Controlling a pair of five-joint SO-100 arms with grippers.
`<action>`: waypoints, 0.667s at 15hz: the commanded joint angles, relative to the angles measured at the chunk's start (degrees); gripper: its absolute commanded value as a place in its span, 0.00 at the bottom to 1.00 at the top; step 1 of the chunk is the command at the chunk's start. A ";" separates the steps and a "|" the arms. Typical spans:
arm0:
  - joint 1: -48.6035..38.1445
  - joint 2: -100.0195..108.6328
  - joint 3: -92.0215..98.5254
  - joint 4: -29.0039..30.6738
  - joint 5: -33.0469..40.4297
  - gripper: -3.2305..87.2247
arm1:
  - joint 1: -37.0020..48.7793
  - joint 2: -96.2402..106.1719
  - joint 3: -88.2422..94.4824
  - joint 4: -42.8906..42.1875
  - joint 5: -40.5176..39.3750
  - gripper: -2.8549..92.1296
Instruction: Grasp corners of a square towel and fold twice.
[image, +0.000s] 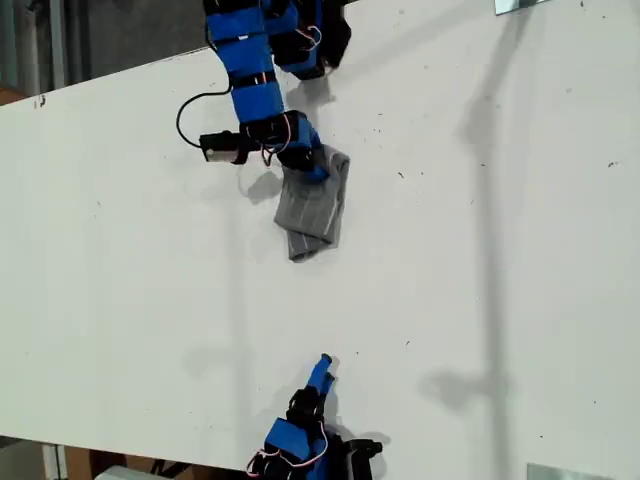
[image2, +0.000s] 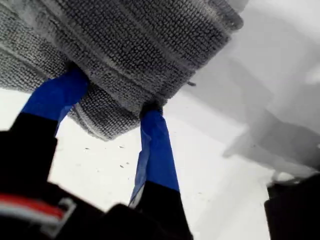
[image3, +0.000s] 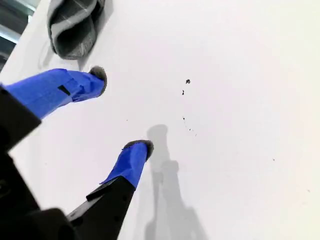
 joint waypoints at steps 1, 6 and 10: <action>-1.32 0.26 0.35 -0.97 0.88 0.30 | -3.52 25.31 9.49 6.77 7.12 0.26; -1.85 0.26 0.44 -0.97 0.88 0.30 | -9.23 29.09 3.43 9.14 8.70 0.28; -2.20 0.26 0.44 -0.88 1.05 0.30 | -8.44 37.62 -1.76 -7.73 -12.48 0.29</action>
